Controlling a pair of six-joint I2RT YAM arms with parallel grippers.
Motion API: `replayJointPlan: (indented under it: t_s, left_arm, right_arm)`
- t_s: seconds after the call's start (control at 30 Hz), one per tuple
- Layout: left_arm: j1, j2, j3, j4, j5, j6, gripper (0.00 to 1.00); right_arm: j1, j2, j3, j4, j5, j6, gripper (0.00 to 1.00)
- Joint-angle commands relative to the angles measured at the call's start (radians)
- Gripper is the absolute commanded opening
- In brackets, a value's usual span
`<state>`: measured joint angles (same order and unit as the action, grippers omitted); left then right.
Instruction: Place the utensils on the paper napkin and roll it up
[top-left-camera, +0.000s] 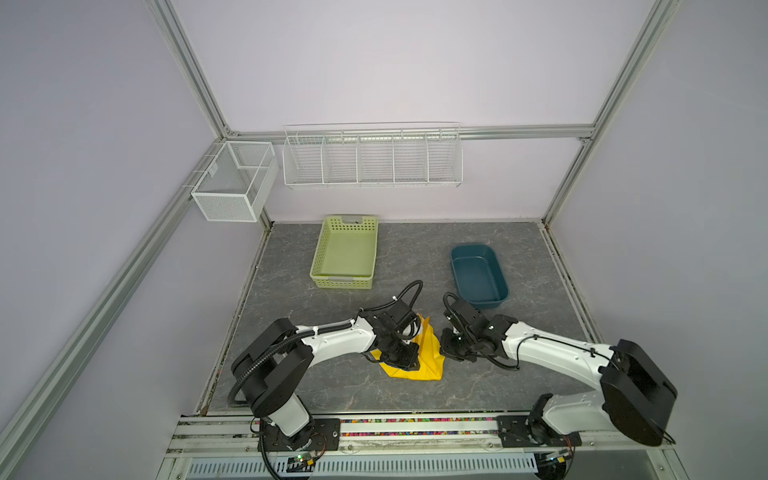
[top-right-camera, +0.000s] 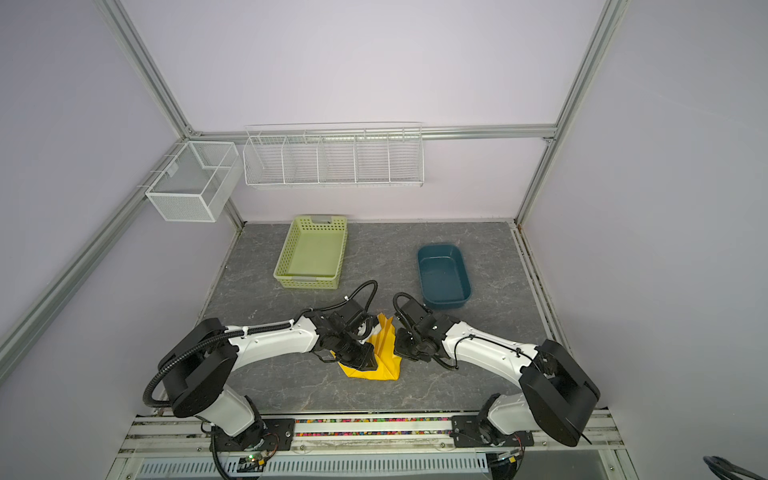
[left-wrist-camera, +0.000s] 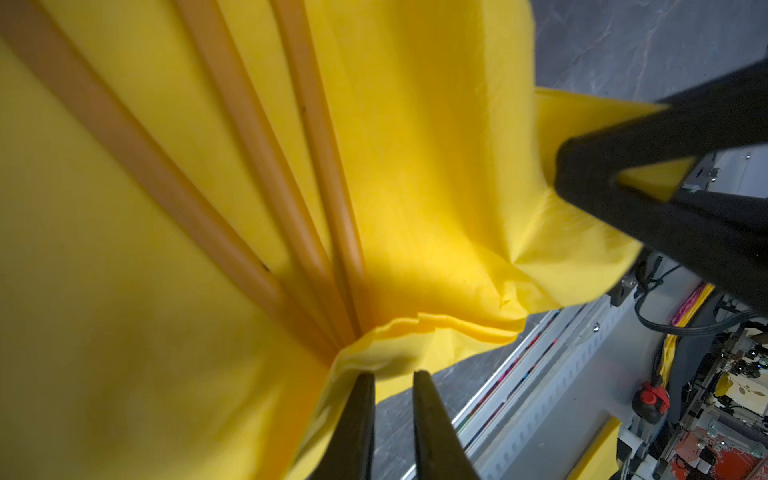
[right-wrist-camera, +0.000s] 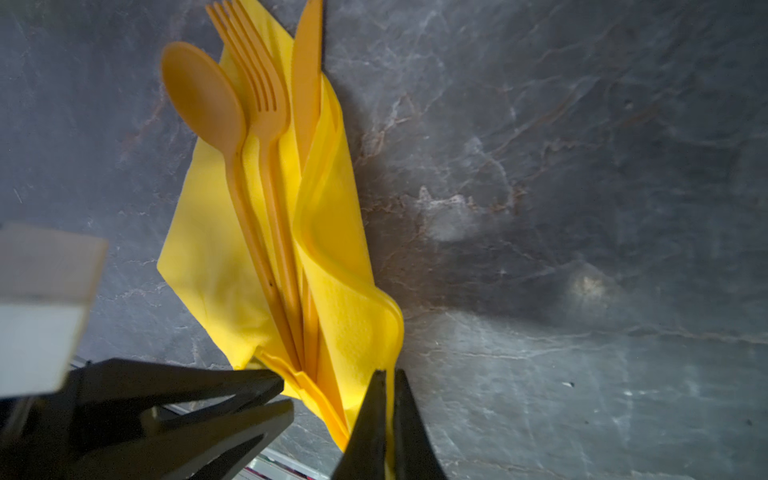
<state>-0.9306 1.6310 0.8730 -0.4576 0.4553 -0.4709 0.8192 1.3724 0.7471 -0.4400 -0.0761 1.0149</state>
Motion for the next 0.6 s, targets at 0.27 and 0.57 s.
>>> replayJointPlan:
  t_s: [0.27, 0.57]
  left_arm:
    - [-0.001, 0.054, -0.023, 0.047, -0.040, -0.026, 0.19]
    - [-0.001, 0.022, -0.041, 0.063, -0.051, -0.046, 0.20]
  right_arm:
    - [0.039, 0.007, 0.071, -0.030, -0.007, 0.037, 0.09]
    - [0.095, 0.137, 0.108, 0.079, -0.044, 0.074, 0.08]
